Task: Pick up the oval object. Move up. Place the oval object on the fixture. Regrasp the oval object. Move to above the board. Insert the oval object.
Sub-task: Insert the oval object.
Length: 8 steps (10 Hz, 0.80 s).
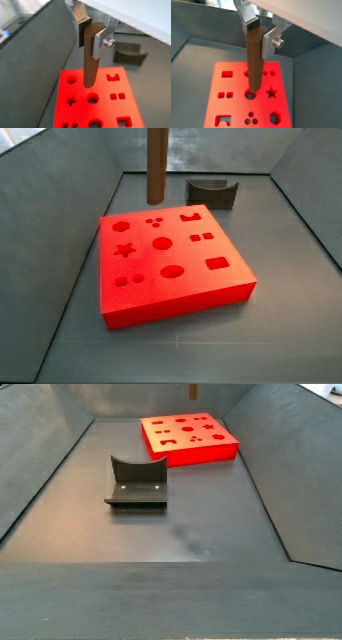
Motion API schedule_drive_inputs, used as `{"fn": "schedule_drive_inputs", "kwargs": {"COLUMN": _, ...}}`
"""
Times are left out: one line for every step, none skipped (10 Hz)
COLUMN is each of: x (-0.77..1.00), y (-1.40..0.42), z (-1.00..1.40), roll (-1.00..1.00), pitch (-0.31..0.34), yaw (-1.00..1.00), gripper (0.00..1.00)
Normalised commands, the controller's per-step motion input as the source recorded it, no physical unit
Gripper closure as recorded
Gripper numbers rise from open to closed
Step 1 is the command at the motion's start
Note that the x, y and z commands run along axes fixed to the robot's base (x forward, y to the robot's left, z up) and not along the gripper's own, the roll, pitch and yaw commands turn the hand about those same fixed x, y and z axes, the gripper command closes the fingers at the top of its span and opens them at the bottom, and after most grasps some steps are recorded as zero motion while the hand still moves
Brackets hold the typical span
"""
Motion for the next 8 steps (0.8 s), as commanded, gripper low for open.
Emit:
{"fn": "schedule_drive_inputs", "kwargs": {"x": 0.00, "y": -0.02, "z": -0.36, "roll": 0.00, "pitch": 0.000, "yaw": -1.00, "gripper": 1.00}}
{"fn": "schedule_drive_inputs", "kwargs": {"x": 0.00, "y": -0.05, "z": -0.36, "roll": 0.00, "pitch": 0.000, "yaw": -1.00, "gripper": 1.00}}
{"fn": "schedule_drive_inputs", "kwargs": {"x": 0.00, "y": -0.22, "z": -0.36, "roll": 0.00, "pitch": -0.054, "yaw": -0.96, "gripper": 1.00}}
{"fn": "schedule_drive_inputs", "kwargs": {"x": 0.00, "y": -0.43, "z": -0.38, "roll": 0.00, "pitch": -0.121, "yaw": -0.81, "gripper": 1.00}}
{"fn": "schedule_drive_inputs", "kwargs": {"x": 0.00, "y": -0.58, "z": -0.49, "roll": 0.02, "pitch": -0.144, "yaw": -0.69, "gripper": 1.00}}
{"fn": "schedule_drive_inputs", "kwargs": {"x": 0.09, "y": -0.62, "z": -0.53, "roll": 0.03, "pitch": -0.144, "yaw": -0.56, "gripper": 1.00}}
{"fn": "schedule_drive_inputs", "kwargs": {"x": 0.13, "y": -0.64, "z": -0.58, "roll": 0.04, "pitch": -0.136, "yaw": -0.53, "gripper": 1.00}}
{"fn": "schedule_drive_inputs", "kwargs": {"x": 0.16, "y": -0.65, "z": -0.58, "roll": 0.05, "pitch": -0.129, "yaw": -0.51, "gripper": 1.00}}
